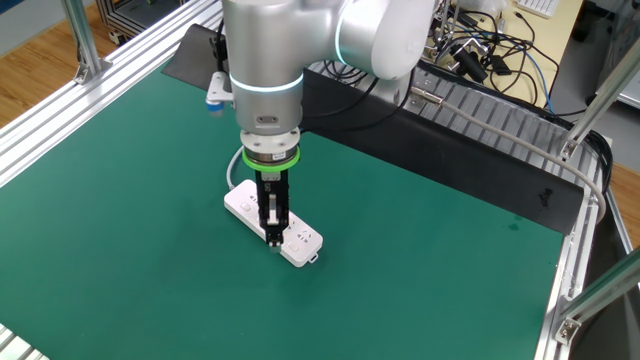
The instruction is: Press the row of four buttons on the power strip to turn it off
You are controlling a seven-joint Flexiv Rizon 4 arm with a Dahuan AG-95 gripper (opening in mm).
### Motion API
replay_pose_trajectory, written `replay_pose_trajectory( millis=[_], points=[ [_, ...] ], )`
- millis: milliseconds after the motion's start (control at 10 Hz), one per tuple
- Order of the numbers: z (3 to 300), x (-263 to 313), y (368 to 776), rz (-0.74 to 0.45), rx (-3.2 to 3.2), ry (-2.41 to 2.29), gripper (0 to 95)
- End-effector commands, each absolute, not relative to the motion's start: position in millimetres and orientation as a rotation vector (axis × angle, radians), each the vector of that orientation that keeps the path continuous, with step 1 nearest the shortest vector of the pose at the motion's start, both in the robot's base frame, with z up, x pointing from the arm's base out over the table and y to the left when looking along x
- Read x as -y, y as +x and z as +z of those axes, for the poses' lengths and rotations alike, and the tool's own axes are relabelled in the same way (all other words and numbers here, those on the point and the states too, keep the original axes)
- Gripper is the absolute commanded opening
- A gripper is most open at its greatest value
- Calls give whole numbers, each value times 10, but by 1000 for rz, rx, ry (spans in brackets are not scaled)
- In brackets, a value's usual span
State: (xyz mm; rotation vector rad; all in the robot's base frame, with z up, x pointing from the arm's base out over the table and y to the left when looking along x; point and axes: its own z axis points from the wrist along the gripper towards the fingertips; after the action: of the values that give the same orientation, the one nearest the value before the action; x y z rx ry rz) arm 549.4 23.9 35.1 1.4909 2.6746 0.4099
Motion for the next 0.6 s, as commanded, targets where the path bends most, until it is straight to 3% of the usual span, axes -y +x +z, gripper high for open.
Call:
replay_pose_trajectory(
  millis=[100, 600],
  points=[
    [347, -269, 5490, 394, -2671, 1488, 380],
    [313, -271, 5512, 391, -2673, 1481, 380]
  ],
)
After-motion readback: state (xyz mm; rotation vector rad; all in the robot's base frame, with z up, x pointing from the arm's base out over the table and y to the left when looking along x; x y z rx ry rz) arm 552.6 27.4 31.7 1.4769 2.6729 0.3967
